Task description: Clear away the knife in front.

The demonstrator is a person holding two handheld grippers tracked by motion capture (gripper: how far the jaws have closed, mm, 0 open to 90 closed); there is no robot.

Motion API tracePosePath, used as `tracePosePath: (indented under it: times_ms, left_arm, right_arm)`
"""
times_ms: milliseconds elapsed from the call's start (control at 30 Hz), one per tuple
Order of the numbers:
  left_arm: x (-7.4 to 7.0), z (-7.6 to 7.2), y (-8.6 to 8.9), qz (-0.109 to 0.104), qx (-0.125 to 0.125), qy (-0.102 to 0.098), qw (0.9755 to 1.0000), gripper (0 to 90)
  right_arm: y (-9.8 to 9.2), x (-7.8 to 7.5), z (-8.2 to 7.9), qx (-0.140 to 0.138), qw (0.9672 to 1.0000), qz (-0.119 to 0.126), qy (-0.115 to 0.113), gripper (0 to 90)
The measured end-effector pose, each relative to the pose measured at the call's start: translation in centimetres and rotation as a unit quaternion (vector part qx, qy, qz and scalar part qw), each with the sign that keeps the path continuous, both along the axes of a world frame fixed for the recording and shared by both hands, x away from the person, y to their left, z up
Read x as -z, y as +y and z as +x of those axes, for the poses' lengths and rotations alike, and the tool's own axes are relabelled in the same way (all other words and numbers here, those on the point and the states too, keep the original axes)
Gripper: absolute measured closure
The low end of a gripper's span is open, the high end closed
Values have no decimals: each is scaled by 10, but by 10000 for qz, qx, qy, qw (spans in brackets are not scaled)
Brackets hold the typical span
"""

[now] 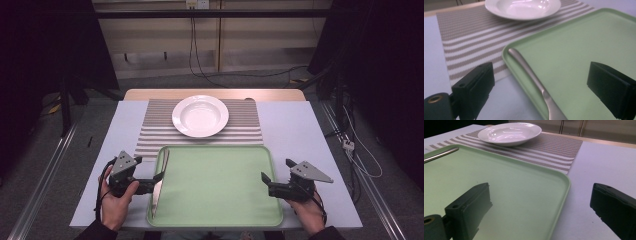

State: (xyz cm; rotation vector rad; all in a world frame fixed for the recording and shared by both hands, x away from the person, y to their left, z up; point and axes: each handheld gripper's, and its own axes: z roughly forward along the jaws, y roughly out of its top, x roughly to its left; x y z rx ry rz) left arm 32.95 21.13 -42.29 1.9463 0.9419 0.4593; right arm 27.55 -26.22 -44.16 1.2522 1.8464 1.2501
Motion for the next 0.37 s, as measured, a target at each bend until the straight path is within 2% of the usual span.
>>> tracePosePath:
  times_ms: [233, 300, 367]
  left_arm:
    - [-4, -8, 3, -35, -128, -135, 9998, 72]
    - [-2, -7, 3, -87, -188, -98, 9997, 71]
    - [-1, -6, 3, -45, -183, -85, 9998, 72]
  right_arm:
    - [-1, 0, 0, -21, 10000, 24, 11, 28]
    - [-1, 1, 1, -13, 10000, 40, 21, 28]
    - [-1, 1, 1, -12, 10000, 39, 25, 28]
